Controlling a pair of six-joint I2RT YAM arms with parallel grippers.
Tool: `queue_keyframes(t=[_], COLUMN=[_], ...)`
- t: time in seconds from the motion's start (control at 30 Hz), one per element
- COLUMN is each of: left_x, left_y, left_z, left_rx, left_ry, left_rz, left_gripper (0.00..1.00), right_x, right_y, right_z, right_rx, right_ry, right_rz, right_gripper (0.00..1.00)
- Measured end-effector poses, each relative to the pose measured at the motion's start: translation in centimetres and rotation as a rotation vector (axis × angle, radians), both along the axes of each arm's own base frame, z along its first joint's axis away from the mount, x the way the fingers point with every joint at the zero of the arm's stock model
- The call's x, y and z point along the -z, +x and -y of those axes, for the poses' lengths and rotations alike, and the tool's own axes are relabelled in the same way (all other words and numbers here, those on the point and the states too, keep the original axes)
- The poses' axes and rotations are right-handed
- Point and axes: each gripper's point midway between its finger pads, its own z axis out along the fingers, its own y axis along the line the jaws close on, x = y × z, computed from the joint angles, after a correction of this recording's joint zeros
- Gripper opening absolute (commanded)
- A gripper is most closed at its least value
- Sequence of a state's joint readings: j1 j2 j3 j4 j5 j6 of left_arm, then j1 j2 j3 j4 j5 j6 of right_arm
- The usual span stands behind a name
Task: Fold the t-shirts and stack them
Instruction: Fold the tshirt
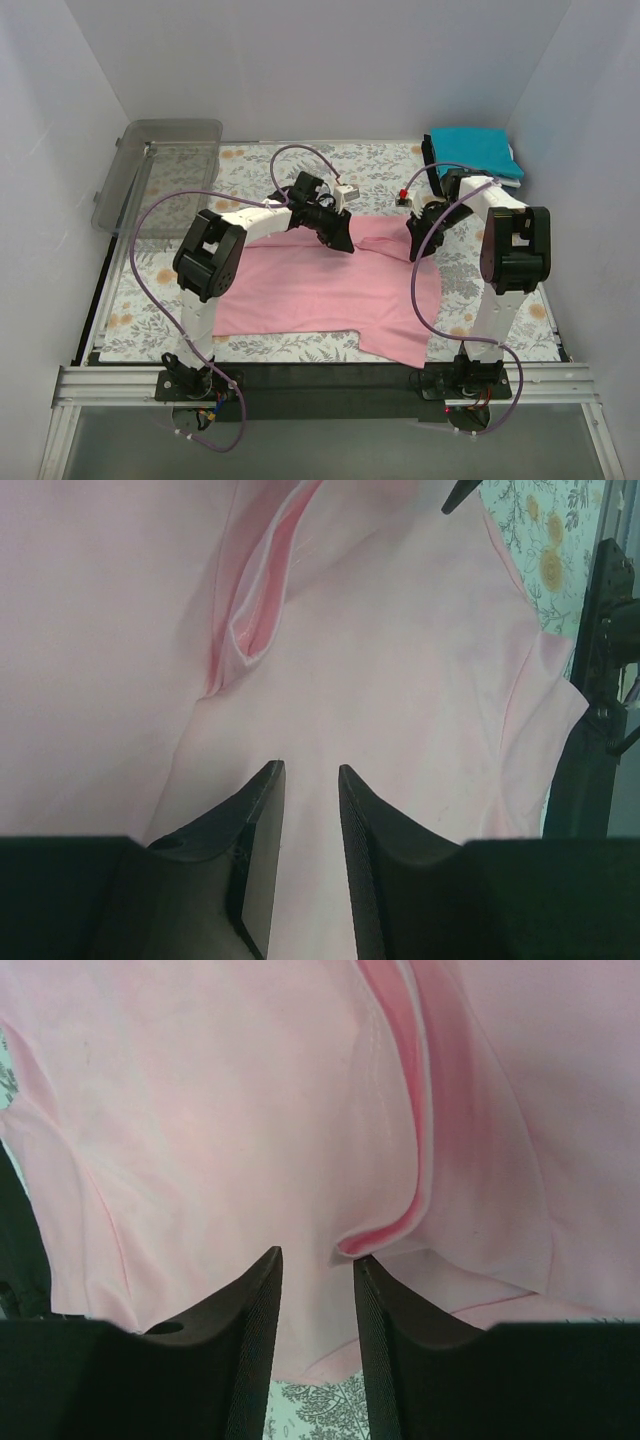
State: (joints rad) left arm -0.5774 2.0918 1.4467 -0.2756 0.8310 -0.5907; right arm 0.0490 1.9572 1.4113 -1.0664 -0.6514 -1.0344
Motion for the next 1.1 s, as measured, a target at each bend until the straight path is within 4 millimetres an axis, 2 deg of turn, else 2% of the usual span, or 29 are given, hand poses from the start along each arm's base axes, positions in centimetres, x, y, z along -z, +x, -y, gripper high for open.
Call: queue_keyframes(t=[0.13, 0.2, 0.27, 0.37, 0.43, 0.5, 0.6, 0.7, 0.83, 1.0, 1.1], left_x=[-0.2, -0.6, -1.5, -3.0, -4.0, -4.1, -2.7, -0.4, 2.3, 3.1, 3.5], left_y=[0.4, 1.2, 2.7, 5.3, 7.0, 8.1, 9.0, 8.8, 7.3, 5.5, 3.9], left_z=[0.2, 0.5, 1.2, 2.5, 3.6, 4.4, 5.0, 5.5, 6.2, 6.9, 6.7], left_rx=[-0.002, -0.019, -0.05, -0.093, -0.118, -0.138, -0.163, -0.168, -0.146, -0.096, -0.052], left_ry=[-0.008, -0.013, -0.027, -0.058, -0.086, -0.101, -0.091, -0.056, -0.002, 0.023, 0.032], left_rz=[0.024, 0.04, 0.072, 0.124, 0.149, 0.15, 0.133, 0.104, 0.064, 0.059, 0.049], left_gripper=[0.26, 0.24, 0.2, 0.16, 0.15, 0.15, 0.14, 0.13, 0.11, 0.08, 0.07], right_x=[-1.2, -2.8, -4.6, -5.6, -5.3, -4.1, -2.4, -1.2, 0.2, 2.4, 2.9], right_y=[0.4, 1.7, 3.8, 6.3, 7.3, 7.9, 8.2, 7.9, 7.2, 4.7, 3.3], right_z=[-0.2, -0.6, -0.9, -0.7, -0.4, -0.2, -0.3, -0.5, -1.2, -2.1, -2.0], right_rx=[0.002, 0.042, 0.107, 0.204, 0.267, 0.326, 0.379, 0.398, 0.375, 0.324, 0.303], right_ry=[0.014, 0.053, 0.112, 0.166, 0.181, 0.179, 0.162, 0.125, 0.076, 0.014, -0.007], right_rz=[0.002, 0.016, 0.03, 0.011, -0.028, -0.086, -0.149, -0.173, -0.178, -0.218, -0.233], right_gripper=[0.36, 0.32, 0.27, 0.2, 0.17, 0.13, 0.08, 0.04, 0.03, 0.03, 0.03])
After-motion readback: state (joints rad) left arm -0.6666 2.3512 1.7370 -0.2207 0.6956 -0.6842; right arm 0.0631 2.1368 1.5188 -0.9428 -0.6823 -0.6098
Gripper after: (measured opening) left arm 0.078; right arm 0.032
